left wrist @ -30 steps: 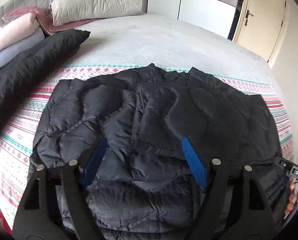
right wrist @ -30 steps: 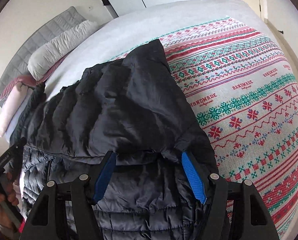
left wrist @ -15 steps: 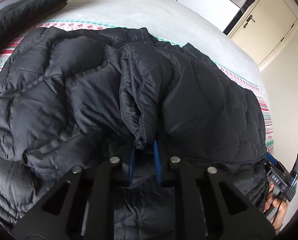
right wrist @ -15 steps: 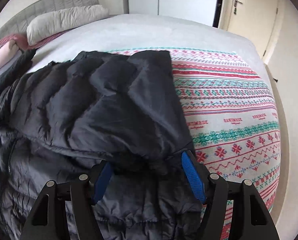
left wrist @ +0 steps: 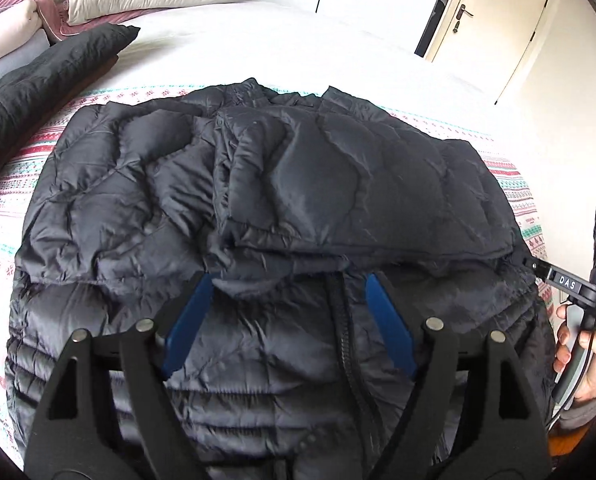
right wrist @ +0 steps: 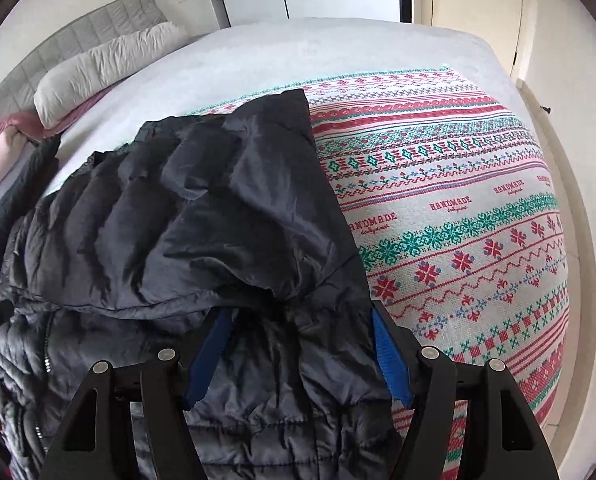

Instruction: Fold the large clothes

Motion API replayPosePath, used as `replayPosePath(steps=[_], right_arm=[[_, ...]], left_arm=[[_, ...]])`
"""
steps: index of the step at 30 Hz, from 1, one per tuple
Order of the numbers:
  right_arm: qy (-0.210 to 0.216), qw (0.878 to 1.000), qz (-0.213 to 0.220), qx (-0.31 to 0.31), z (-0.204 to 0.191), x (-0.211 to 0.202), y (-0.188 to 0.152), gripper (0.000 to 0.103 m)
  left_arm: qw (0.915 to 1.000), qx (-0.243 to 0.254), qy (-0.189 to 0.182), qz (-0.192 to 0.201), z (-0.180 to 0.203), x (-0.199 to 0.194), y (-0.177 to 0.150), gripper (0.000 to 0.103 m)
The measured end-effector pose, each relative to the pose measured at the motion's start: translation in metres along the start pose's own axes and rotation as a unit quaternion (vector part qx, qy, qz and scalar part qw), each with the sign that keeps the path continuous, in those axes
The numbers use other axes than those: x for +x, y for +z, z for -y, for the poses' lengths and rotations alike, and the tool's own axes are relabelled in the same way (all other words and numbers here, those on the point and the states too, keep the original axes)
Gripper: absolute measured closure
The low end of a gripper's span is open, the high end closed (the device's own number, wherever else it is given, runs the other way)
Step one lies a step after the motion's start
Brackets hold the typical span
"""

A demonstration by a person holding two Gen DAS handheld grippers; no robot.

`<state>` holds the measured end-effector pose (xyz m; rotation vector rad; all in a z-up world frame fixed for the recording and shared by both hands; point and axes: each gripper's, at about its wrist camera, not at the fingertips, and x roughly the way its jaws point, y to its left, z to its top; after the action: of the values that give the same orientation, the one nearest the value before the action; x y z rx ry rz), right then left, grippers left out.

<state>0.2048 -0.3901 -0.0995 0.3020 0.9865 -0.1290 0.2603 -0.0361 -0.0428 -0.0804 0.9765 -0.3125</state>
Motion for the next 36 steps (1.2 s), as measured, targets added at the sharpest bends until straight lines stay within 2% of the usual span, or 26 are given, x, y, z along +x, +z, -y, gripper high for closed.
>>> replayPosePath(steps=[3, 5, 8, 13, 15, 18, 25, 30, 32, 36], right_arm=[[0.035, 0.999, 0.007, 0.010, -0.006, -0.028, -0.006, 0.029], [0.059, 0.998, 0.016, 0.006, -0.011, -0.051, -0.016, 0.028], [0.091, 0.996, 0.012, -0.006, -0.019, -0.085, -0.032, 0.026], [0.090, 0.995, 0.041, -0.031, -0.028, -0.146, -0.054, 0.024], [0.094, 0.993, 0.054, -0.037, -0.030, -0.165, -0.063, 0.019], [0.109, 0.991, 0.060, -0.048, -0.033, -0.186, -0.080, 0.017], [0.102, 0.989, 0.056, -0.094, -0.036, -0.209, -0.130, 0.017], [0.087, 0.988, 0.055, -0.115, -0.026, -0.204, -0.165, 0.017], [0.079, 0.989, 0.042, -0.120, -0.021, -0.195, -0.176, 0.017], [0.081, 0.991, 0.001, -0.104, -0.004, -0.173, -0.192, 0.017]], left_arm=[[0.9998, 0.006, -0.003, -0.016, 0.002, -0.023, -0.015, 0.022], [0.9996, 0.019, 0.013, -0.017, 0.003, -0.043, -0.028, 0.022], [0.9995, 0.018, 0.023, -0.013, -0.002, -0.073, -0.047, 0.015], [1.0000, 0.000, -0.002, -0.004, -0.018, -0.117, -0.079, 0.005], [1.0000, 0.007, -0.003, -0.002, -0.023, -0.133, -0.093, 0.005], [0.9998, 0.018, 0.011, 0.002, -0.031, -0.154, -0.109, 0.004], [0.9981, 0.029, 0.053, 0.009, -0.064, -0.188, -0.149, 0.004], [0.9972, 0.011, 0.074, 0.003, -0.091, -0.184, -0.187, 0.004], [0.9966, 0.010, 0.081, -0.004, -0.098, -0.180, -0.200, 0.004], [0.9970, 0.015, 0.073, -0.023, -0.112, -0.172, -0.220, 0.004]])
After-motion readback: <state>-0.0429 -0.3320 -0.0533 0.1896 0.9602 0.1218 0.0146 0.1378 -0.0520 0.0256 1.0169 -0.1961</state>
